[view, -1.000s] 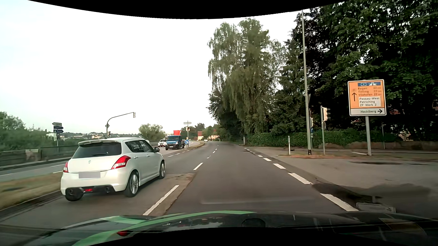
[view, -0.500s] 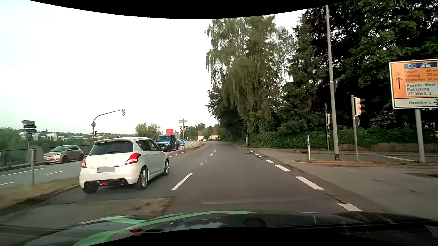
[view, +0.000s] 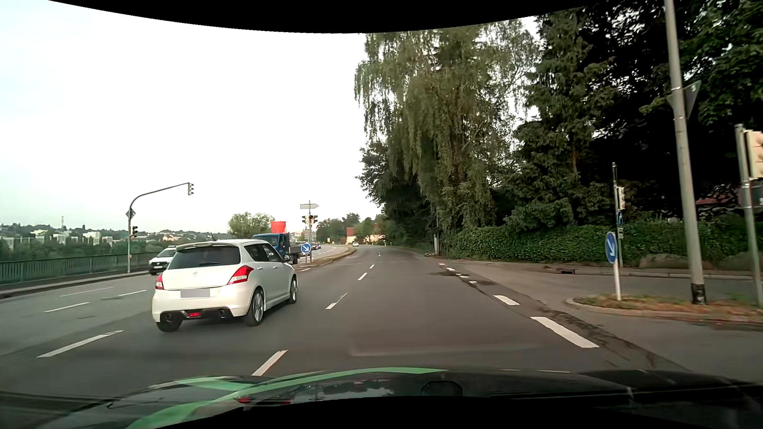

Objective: Follow the waypoints while adhering to traffic rules and regulations

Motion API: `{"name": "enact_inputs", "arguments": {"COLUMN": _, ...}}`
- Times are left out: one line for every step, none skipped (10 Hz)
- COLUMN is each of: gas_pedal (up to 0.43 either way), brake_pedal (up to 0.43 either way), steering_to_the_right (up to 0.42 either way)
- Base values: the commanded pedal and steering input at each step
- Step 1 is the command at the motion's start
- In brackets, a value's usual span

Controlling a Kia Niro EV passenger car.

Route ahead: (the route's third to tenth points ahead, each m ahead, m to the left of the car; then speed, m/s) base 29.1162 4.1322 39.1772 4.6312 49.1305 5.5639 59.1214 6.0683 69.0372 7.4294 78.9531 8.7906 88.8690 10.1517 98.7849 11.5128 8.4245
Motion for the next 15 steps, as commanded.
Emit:
{"name": "enact_inputs", "arguments": {"gas_pedal": 0.331, "brake_pedal": 0.000, "steering_to_the_right": -0.009}}
{"name": "enact_inputs", "arguments": {"gas_pedal": 0.339, "brake_pedal": 0.000, "steering_to_the_right": -0.007}}
{"name": "enact_inputs", "arguments": {"gas_pedal": 0.339, "brake_pedal": 0.000, "steering_to_the_right": -0.006}}
{"name": "enact_inputs", "arguments": {"gas_pedal": 0.339, "brake_pedal": 0.000, "steering_to_the_right": -0.006}}
{"name": "enact_inputs", "arguments": {"gas_pedal": 0.339, "brake_pedal": 0.000, "steering_to_the_right": -0.006}}
{"name": "enact_inputs", "arguments": {"gas_pedal": 0.339, "brake_pedal": 0.000, "steering_to_the_right": -0.006}}
{"name": "enact_inputs", "arguments": {"gas_pedal": 0.339, "brake_pedal": 0.000, "steering_to_the_right": -0.006}}
{"name": "enact_inputs", "arguments": {"gas_pedal": 0.339, "brake_pedal": 0.000, "steering_to_the_right": -0.006}}
{"name": "enact_inputs", "arguments": {"gas_pedal": 0.331, "brake_pedal": 0.000, "steering_to_the_right": -0.006}}
{"name": "enact_inputs", "arguments": {"gas_pedal": 0.299, "brake_pedal": 0.000, "steering_to_the_right": -0.006}}
{"name": "enact_inputs", "arguments": {"gas_pedal": 0.299, "brake_pedal": 0.000, "steering_to_the_right": -0.006}}
{"name": "enact_inputs", "arguments": {"gas_pedal": 0.280, "brake_pedal": 0.000, "steering_to_the_right": -0.007}}
{"name": "enact_inputs", "arguments": {"gas_pedal": 0.280, "brake_pedal": 0.000, "steering_to_the_right": -0.007}}
{"name": "enact_inputs", "arguments": {"gas_pedal": 0.268, "brake_pedal": 0.000, "steering_to_the_right": -0.007}}
{"name": "enact_inputs", "arguments": {"gas_pedal": 0.248, "brake_pedal": 0.000, "steering_to_the_right": -0.007}}
